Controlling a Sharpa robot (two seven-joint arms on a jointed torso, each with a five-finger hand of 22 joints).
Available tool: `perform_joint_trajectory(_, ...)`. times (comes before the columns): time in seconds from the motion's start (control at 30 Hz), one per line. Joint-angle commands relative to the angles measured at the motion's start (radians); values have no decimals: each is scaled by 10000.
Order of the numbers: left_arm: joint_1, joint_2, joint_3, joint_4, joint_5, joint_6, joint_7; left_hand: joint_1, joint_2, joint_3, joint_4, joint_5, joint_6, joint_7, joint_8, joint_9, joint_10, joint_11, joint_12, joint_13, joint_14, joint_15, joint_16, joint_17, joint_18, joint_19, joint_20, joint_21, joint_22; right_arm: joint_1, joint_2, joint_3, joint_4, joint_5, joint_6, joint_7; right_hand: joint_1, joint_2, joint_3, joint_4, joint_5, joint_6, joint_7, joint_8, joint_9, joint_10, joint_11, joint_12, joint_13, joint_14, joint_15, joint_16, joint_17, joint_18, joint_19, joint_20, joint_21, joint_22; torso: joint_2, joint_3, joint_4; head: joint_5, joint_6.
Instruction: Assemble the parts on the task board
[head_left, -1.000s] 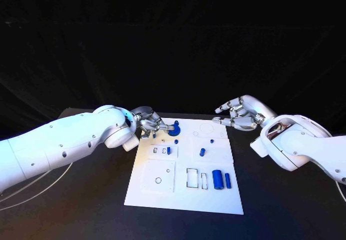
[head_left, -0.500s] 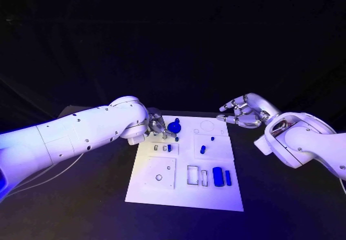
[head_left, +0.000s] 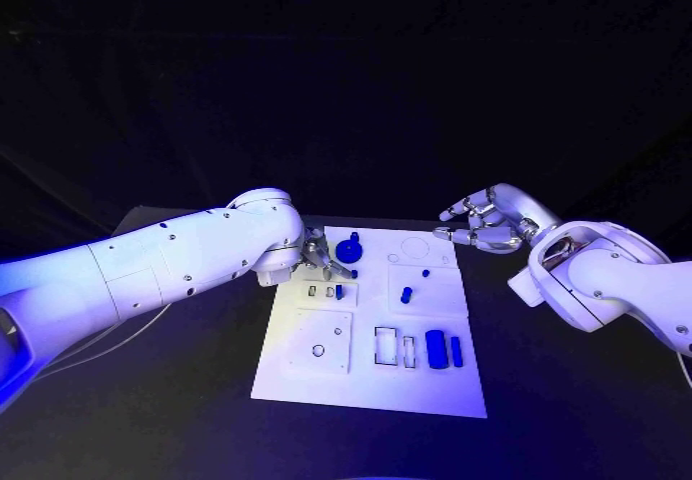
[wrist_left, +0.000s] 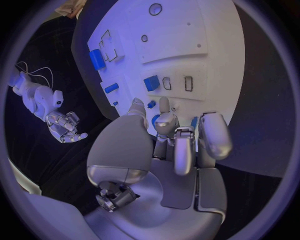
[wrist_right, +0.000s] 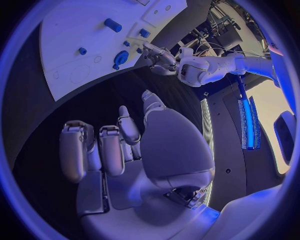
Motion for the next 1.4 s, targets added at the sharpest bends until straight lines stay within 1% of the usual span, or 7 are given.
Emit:
perform_joint_trajectory(0.03,14,100,-15,-28,-79,460,-168,-100,0,-64,-22,-5,-54,8,61,17,68,-17,60,19,988,-92,50,2414,-111,51,9,46,18,-16,21,-2,-16,-66,157,-55,-26,46,-60,-25,55,72,0,54,-13,-10,-69,-28,-11,632,-75,-67,1024,64,9,-97,-56,1639,2,1,2,-11,-16)
perform_joint_trajectory(0.23,12,183,-68,-44,-27,589,-167,-137,18,-93,-20,-6,-75,7,79,62,43,-18,32,-12,989,-94,51,2414,-123,69,7,91,91,-36,24,-4,-45,-69,168,-60,-27,46,-67,-21,77,71,-1,56,-14,-10,-70,-29,-14,628,-76,-77,1009,69,-3,-99,-77,1627,0,9,1,-5,-23)
perform_joint_trajectory(0.4,10,213,-85,-32,4,681,-151,-137,40,-95,-26,-4,-87,7,85,80,26,-18,11,-34,988,-94,49,2411,-129,77,7,113,128,-51,19,-6,-67,-70,170,-68,-27,46,-70,-20,83,71,-1,56,-14,-6,-70,-26,-10,627,-77,-82,1002,70,-5,-100,-80,1626,-3,2,9,-3,-17)
perform_joint_trajectory(0.6,6,257,-105,-42,26,815,-128,-46,113,-98,-57,-4,-139,9,111,164,-29,-16,-47,-88,988,-91,49,2413,-135,77,9,148,175,-76,25,-9,-92,-70,182,-81,-27,46,-70,-20,83,71,-1,56,-14,-6,-70,-26,-10,627,-77,-82,1002,70,-5,-100,-80,1626,5,3,-7,13,-38)
perform_joint_trajectory(0.87,3,271,-114,-46,30,871,-76,22,145,-101,-70,-5,-160,9,129,212,-36,-16,-46,-78,987,-91,47,2411,-139,79,10,171,208,-82,22,-10,-163,-70,174,-94,-20,51,-71,-21,97,73,-2,59,-15,-1,-72,-23,-7,627,-78,-82,1003,69,-2,-101,-78,1628,10,14,-9,17,-64)
perform_joint_trajectory(1.2,-3,345,-117,-124,62,960,-60,259,297,-75,-101,-4,-256,26,148,339,-136,-2,-179,-206,986,-80,46,2411,-147,73,20,223,281,-87,57,-10,-183,-70,184,-108,-8,64,-71,-21,117,76,-5,64,-16,13,-74,-13,3,631,-80,-75,1016,68,1,-103,-75,1630,24,3,-17,-1,-105)
perform_joint_trajectory(1.4,-5,371,-118,-172,68,1028,-60,333,336,-66,-111,-4,-275,30,155,378,-162,2,-218,-242,986,-76,45,2410,-150,70,24,238,301,-89,61,-11,-191,-70,186,-111,-5,76,-72,-16,136,80,-7,68,-17,14,-76,-14,0,628,-82,-82,1006,67,3,-105,-74,1631,15,20,-3,1,-124)
